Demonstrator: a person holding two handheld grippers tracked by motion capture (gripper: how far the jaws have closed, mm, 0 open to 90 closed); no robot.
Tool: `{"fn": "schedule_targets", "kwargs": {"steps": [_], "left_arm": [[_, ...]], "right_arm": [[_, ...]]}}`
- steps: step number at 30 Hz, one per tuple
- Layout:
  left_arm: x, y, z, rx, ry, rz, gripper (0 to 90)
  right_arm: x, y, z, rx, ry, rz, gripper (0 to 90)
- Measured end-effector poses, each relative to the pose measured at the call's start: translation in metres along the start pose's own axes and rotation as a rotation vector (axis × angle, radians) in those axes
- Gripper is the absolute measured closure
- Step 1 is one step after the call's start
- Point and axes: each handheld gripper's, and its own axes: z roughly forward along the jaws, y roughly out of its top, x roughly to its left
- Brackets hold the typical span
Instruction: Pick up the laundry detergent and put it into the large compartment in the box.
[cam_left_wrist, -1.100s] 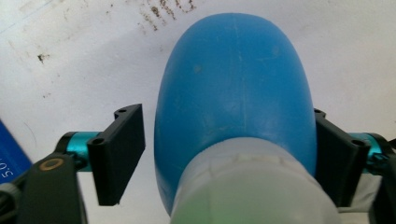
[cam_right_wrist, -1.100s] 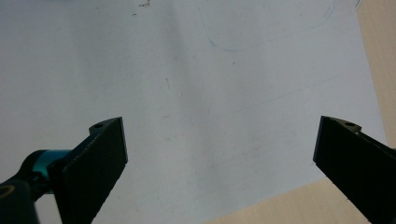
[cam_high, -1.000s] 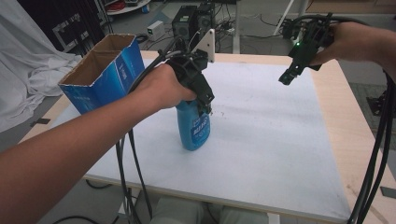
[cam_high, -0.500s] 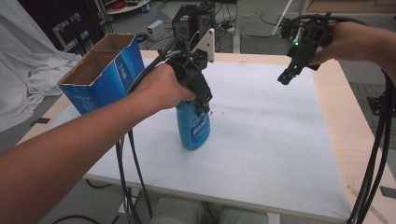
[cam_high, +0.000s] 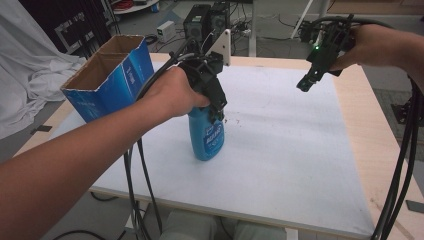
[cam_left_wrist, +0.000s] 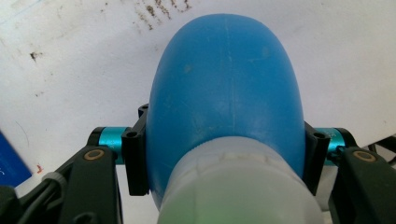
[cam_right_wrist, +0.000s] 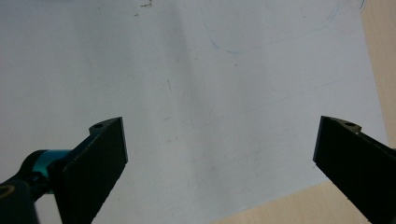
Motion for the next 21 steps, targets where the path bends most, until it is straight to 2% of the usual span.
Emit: {"fn": "schedule_targets", "kwargs": {"steps": [2, 3, 5, 6, 7, 9, 10, 11, 12, 13, 14, 16, 17, 18, 21], "left_arm": [[0.004, 0.001, -0.004, 0.011, -0.016, 0.009, 37.7], [0.005, 0.003, -0.010, 0.027, -0.022, 0.037, 37.7], [0.005, 0.003, -0.010, 0.027, -0.022, 0.037, 37.7], [0.005, 0.006, -0.023, 0.024, -0.023, 0.092, 37.7], [0.005, 0.008, -0.028, 0.020, -0.023, 0.120, 37.7], [0.006, 0.010, -0.042, 0.028, -0.035, 0.161, 37.7], [0.006, 0.010, -0.042, 0.028, -0.035, 0.161, 37.6], [0.007, 0.010, -0.047, 0.031, -0.038, 0.187, 37.6], [0.008, 0.011, -0.060, 0.037, -0.046, 0.227, 37.7], [0.010, 0.011, -0.067, 0.036, -0.049, 0.250, 37.7], [0.010, 0.011, -0.067, 0.036, -0.049, 0.250, 37.7], [0.014, 0.012, -0.080, 0.040, -0.054, 0.290, 37.7], [0.018, 0.013, -0.094, 0.036, -0.055, 0.319, 37.7], [0.018, 0.013, -0.094, 0.036, -0.055, 0.319, 37.7], [0.024, 0.014, -0.114, 0.023, -0.054, 0.362, 37.7]], "right_arm": [[0.000, 0.000, 0.000, 0.004, 0.001, -0.007, 2.0], [0.000, 0.000, 0.000, 0.004, 0.003, -0.012, 2.0], [0.000, 0.000, -0.001, 0.004, 0.002, -0.003, 2.0], [0.000, 0.000, -0.001, 0.004, 0.003, 0.002, 2.0], [0.000, 0.000, -0.001, 0.003, 0.004, 0.001, 2.0], [0.001, 0.000, -0.001, 0.010, 0.004, -0.001, 2.0], [0.001, 0.000, -0.001, 0.010, 0.004, -0.001, 2.0], [0.001, 0.000, -0.001, 0.008, 0.006, -0.002, 2.0], [0.002, 0.000, -0.002, 0.012, 0.005, -0.003, 2.0], [0.003, -0.001, -0.002, 0.016, 0.006, 0.001, 2.0], [0.003, -0.001, -0.002, 0.016, 0.006, 0.001, 2.0], [0.004, -0.003, -0.004, 0.021, 0.009, -0.002, 2.0], [0.004, -0.004, -0.005, 0.022, 0.008, 0.000, 2.0], [0.004, -0.004, -0.005, 0.022, 0.008, 0.000, 2.0], [0.004, -0.007, -0.008, 0.020, 0.004, 0.012, 2.0]]}}
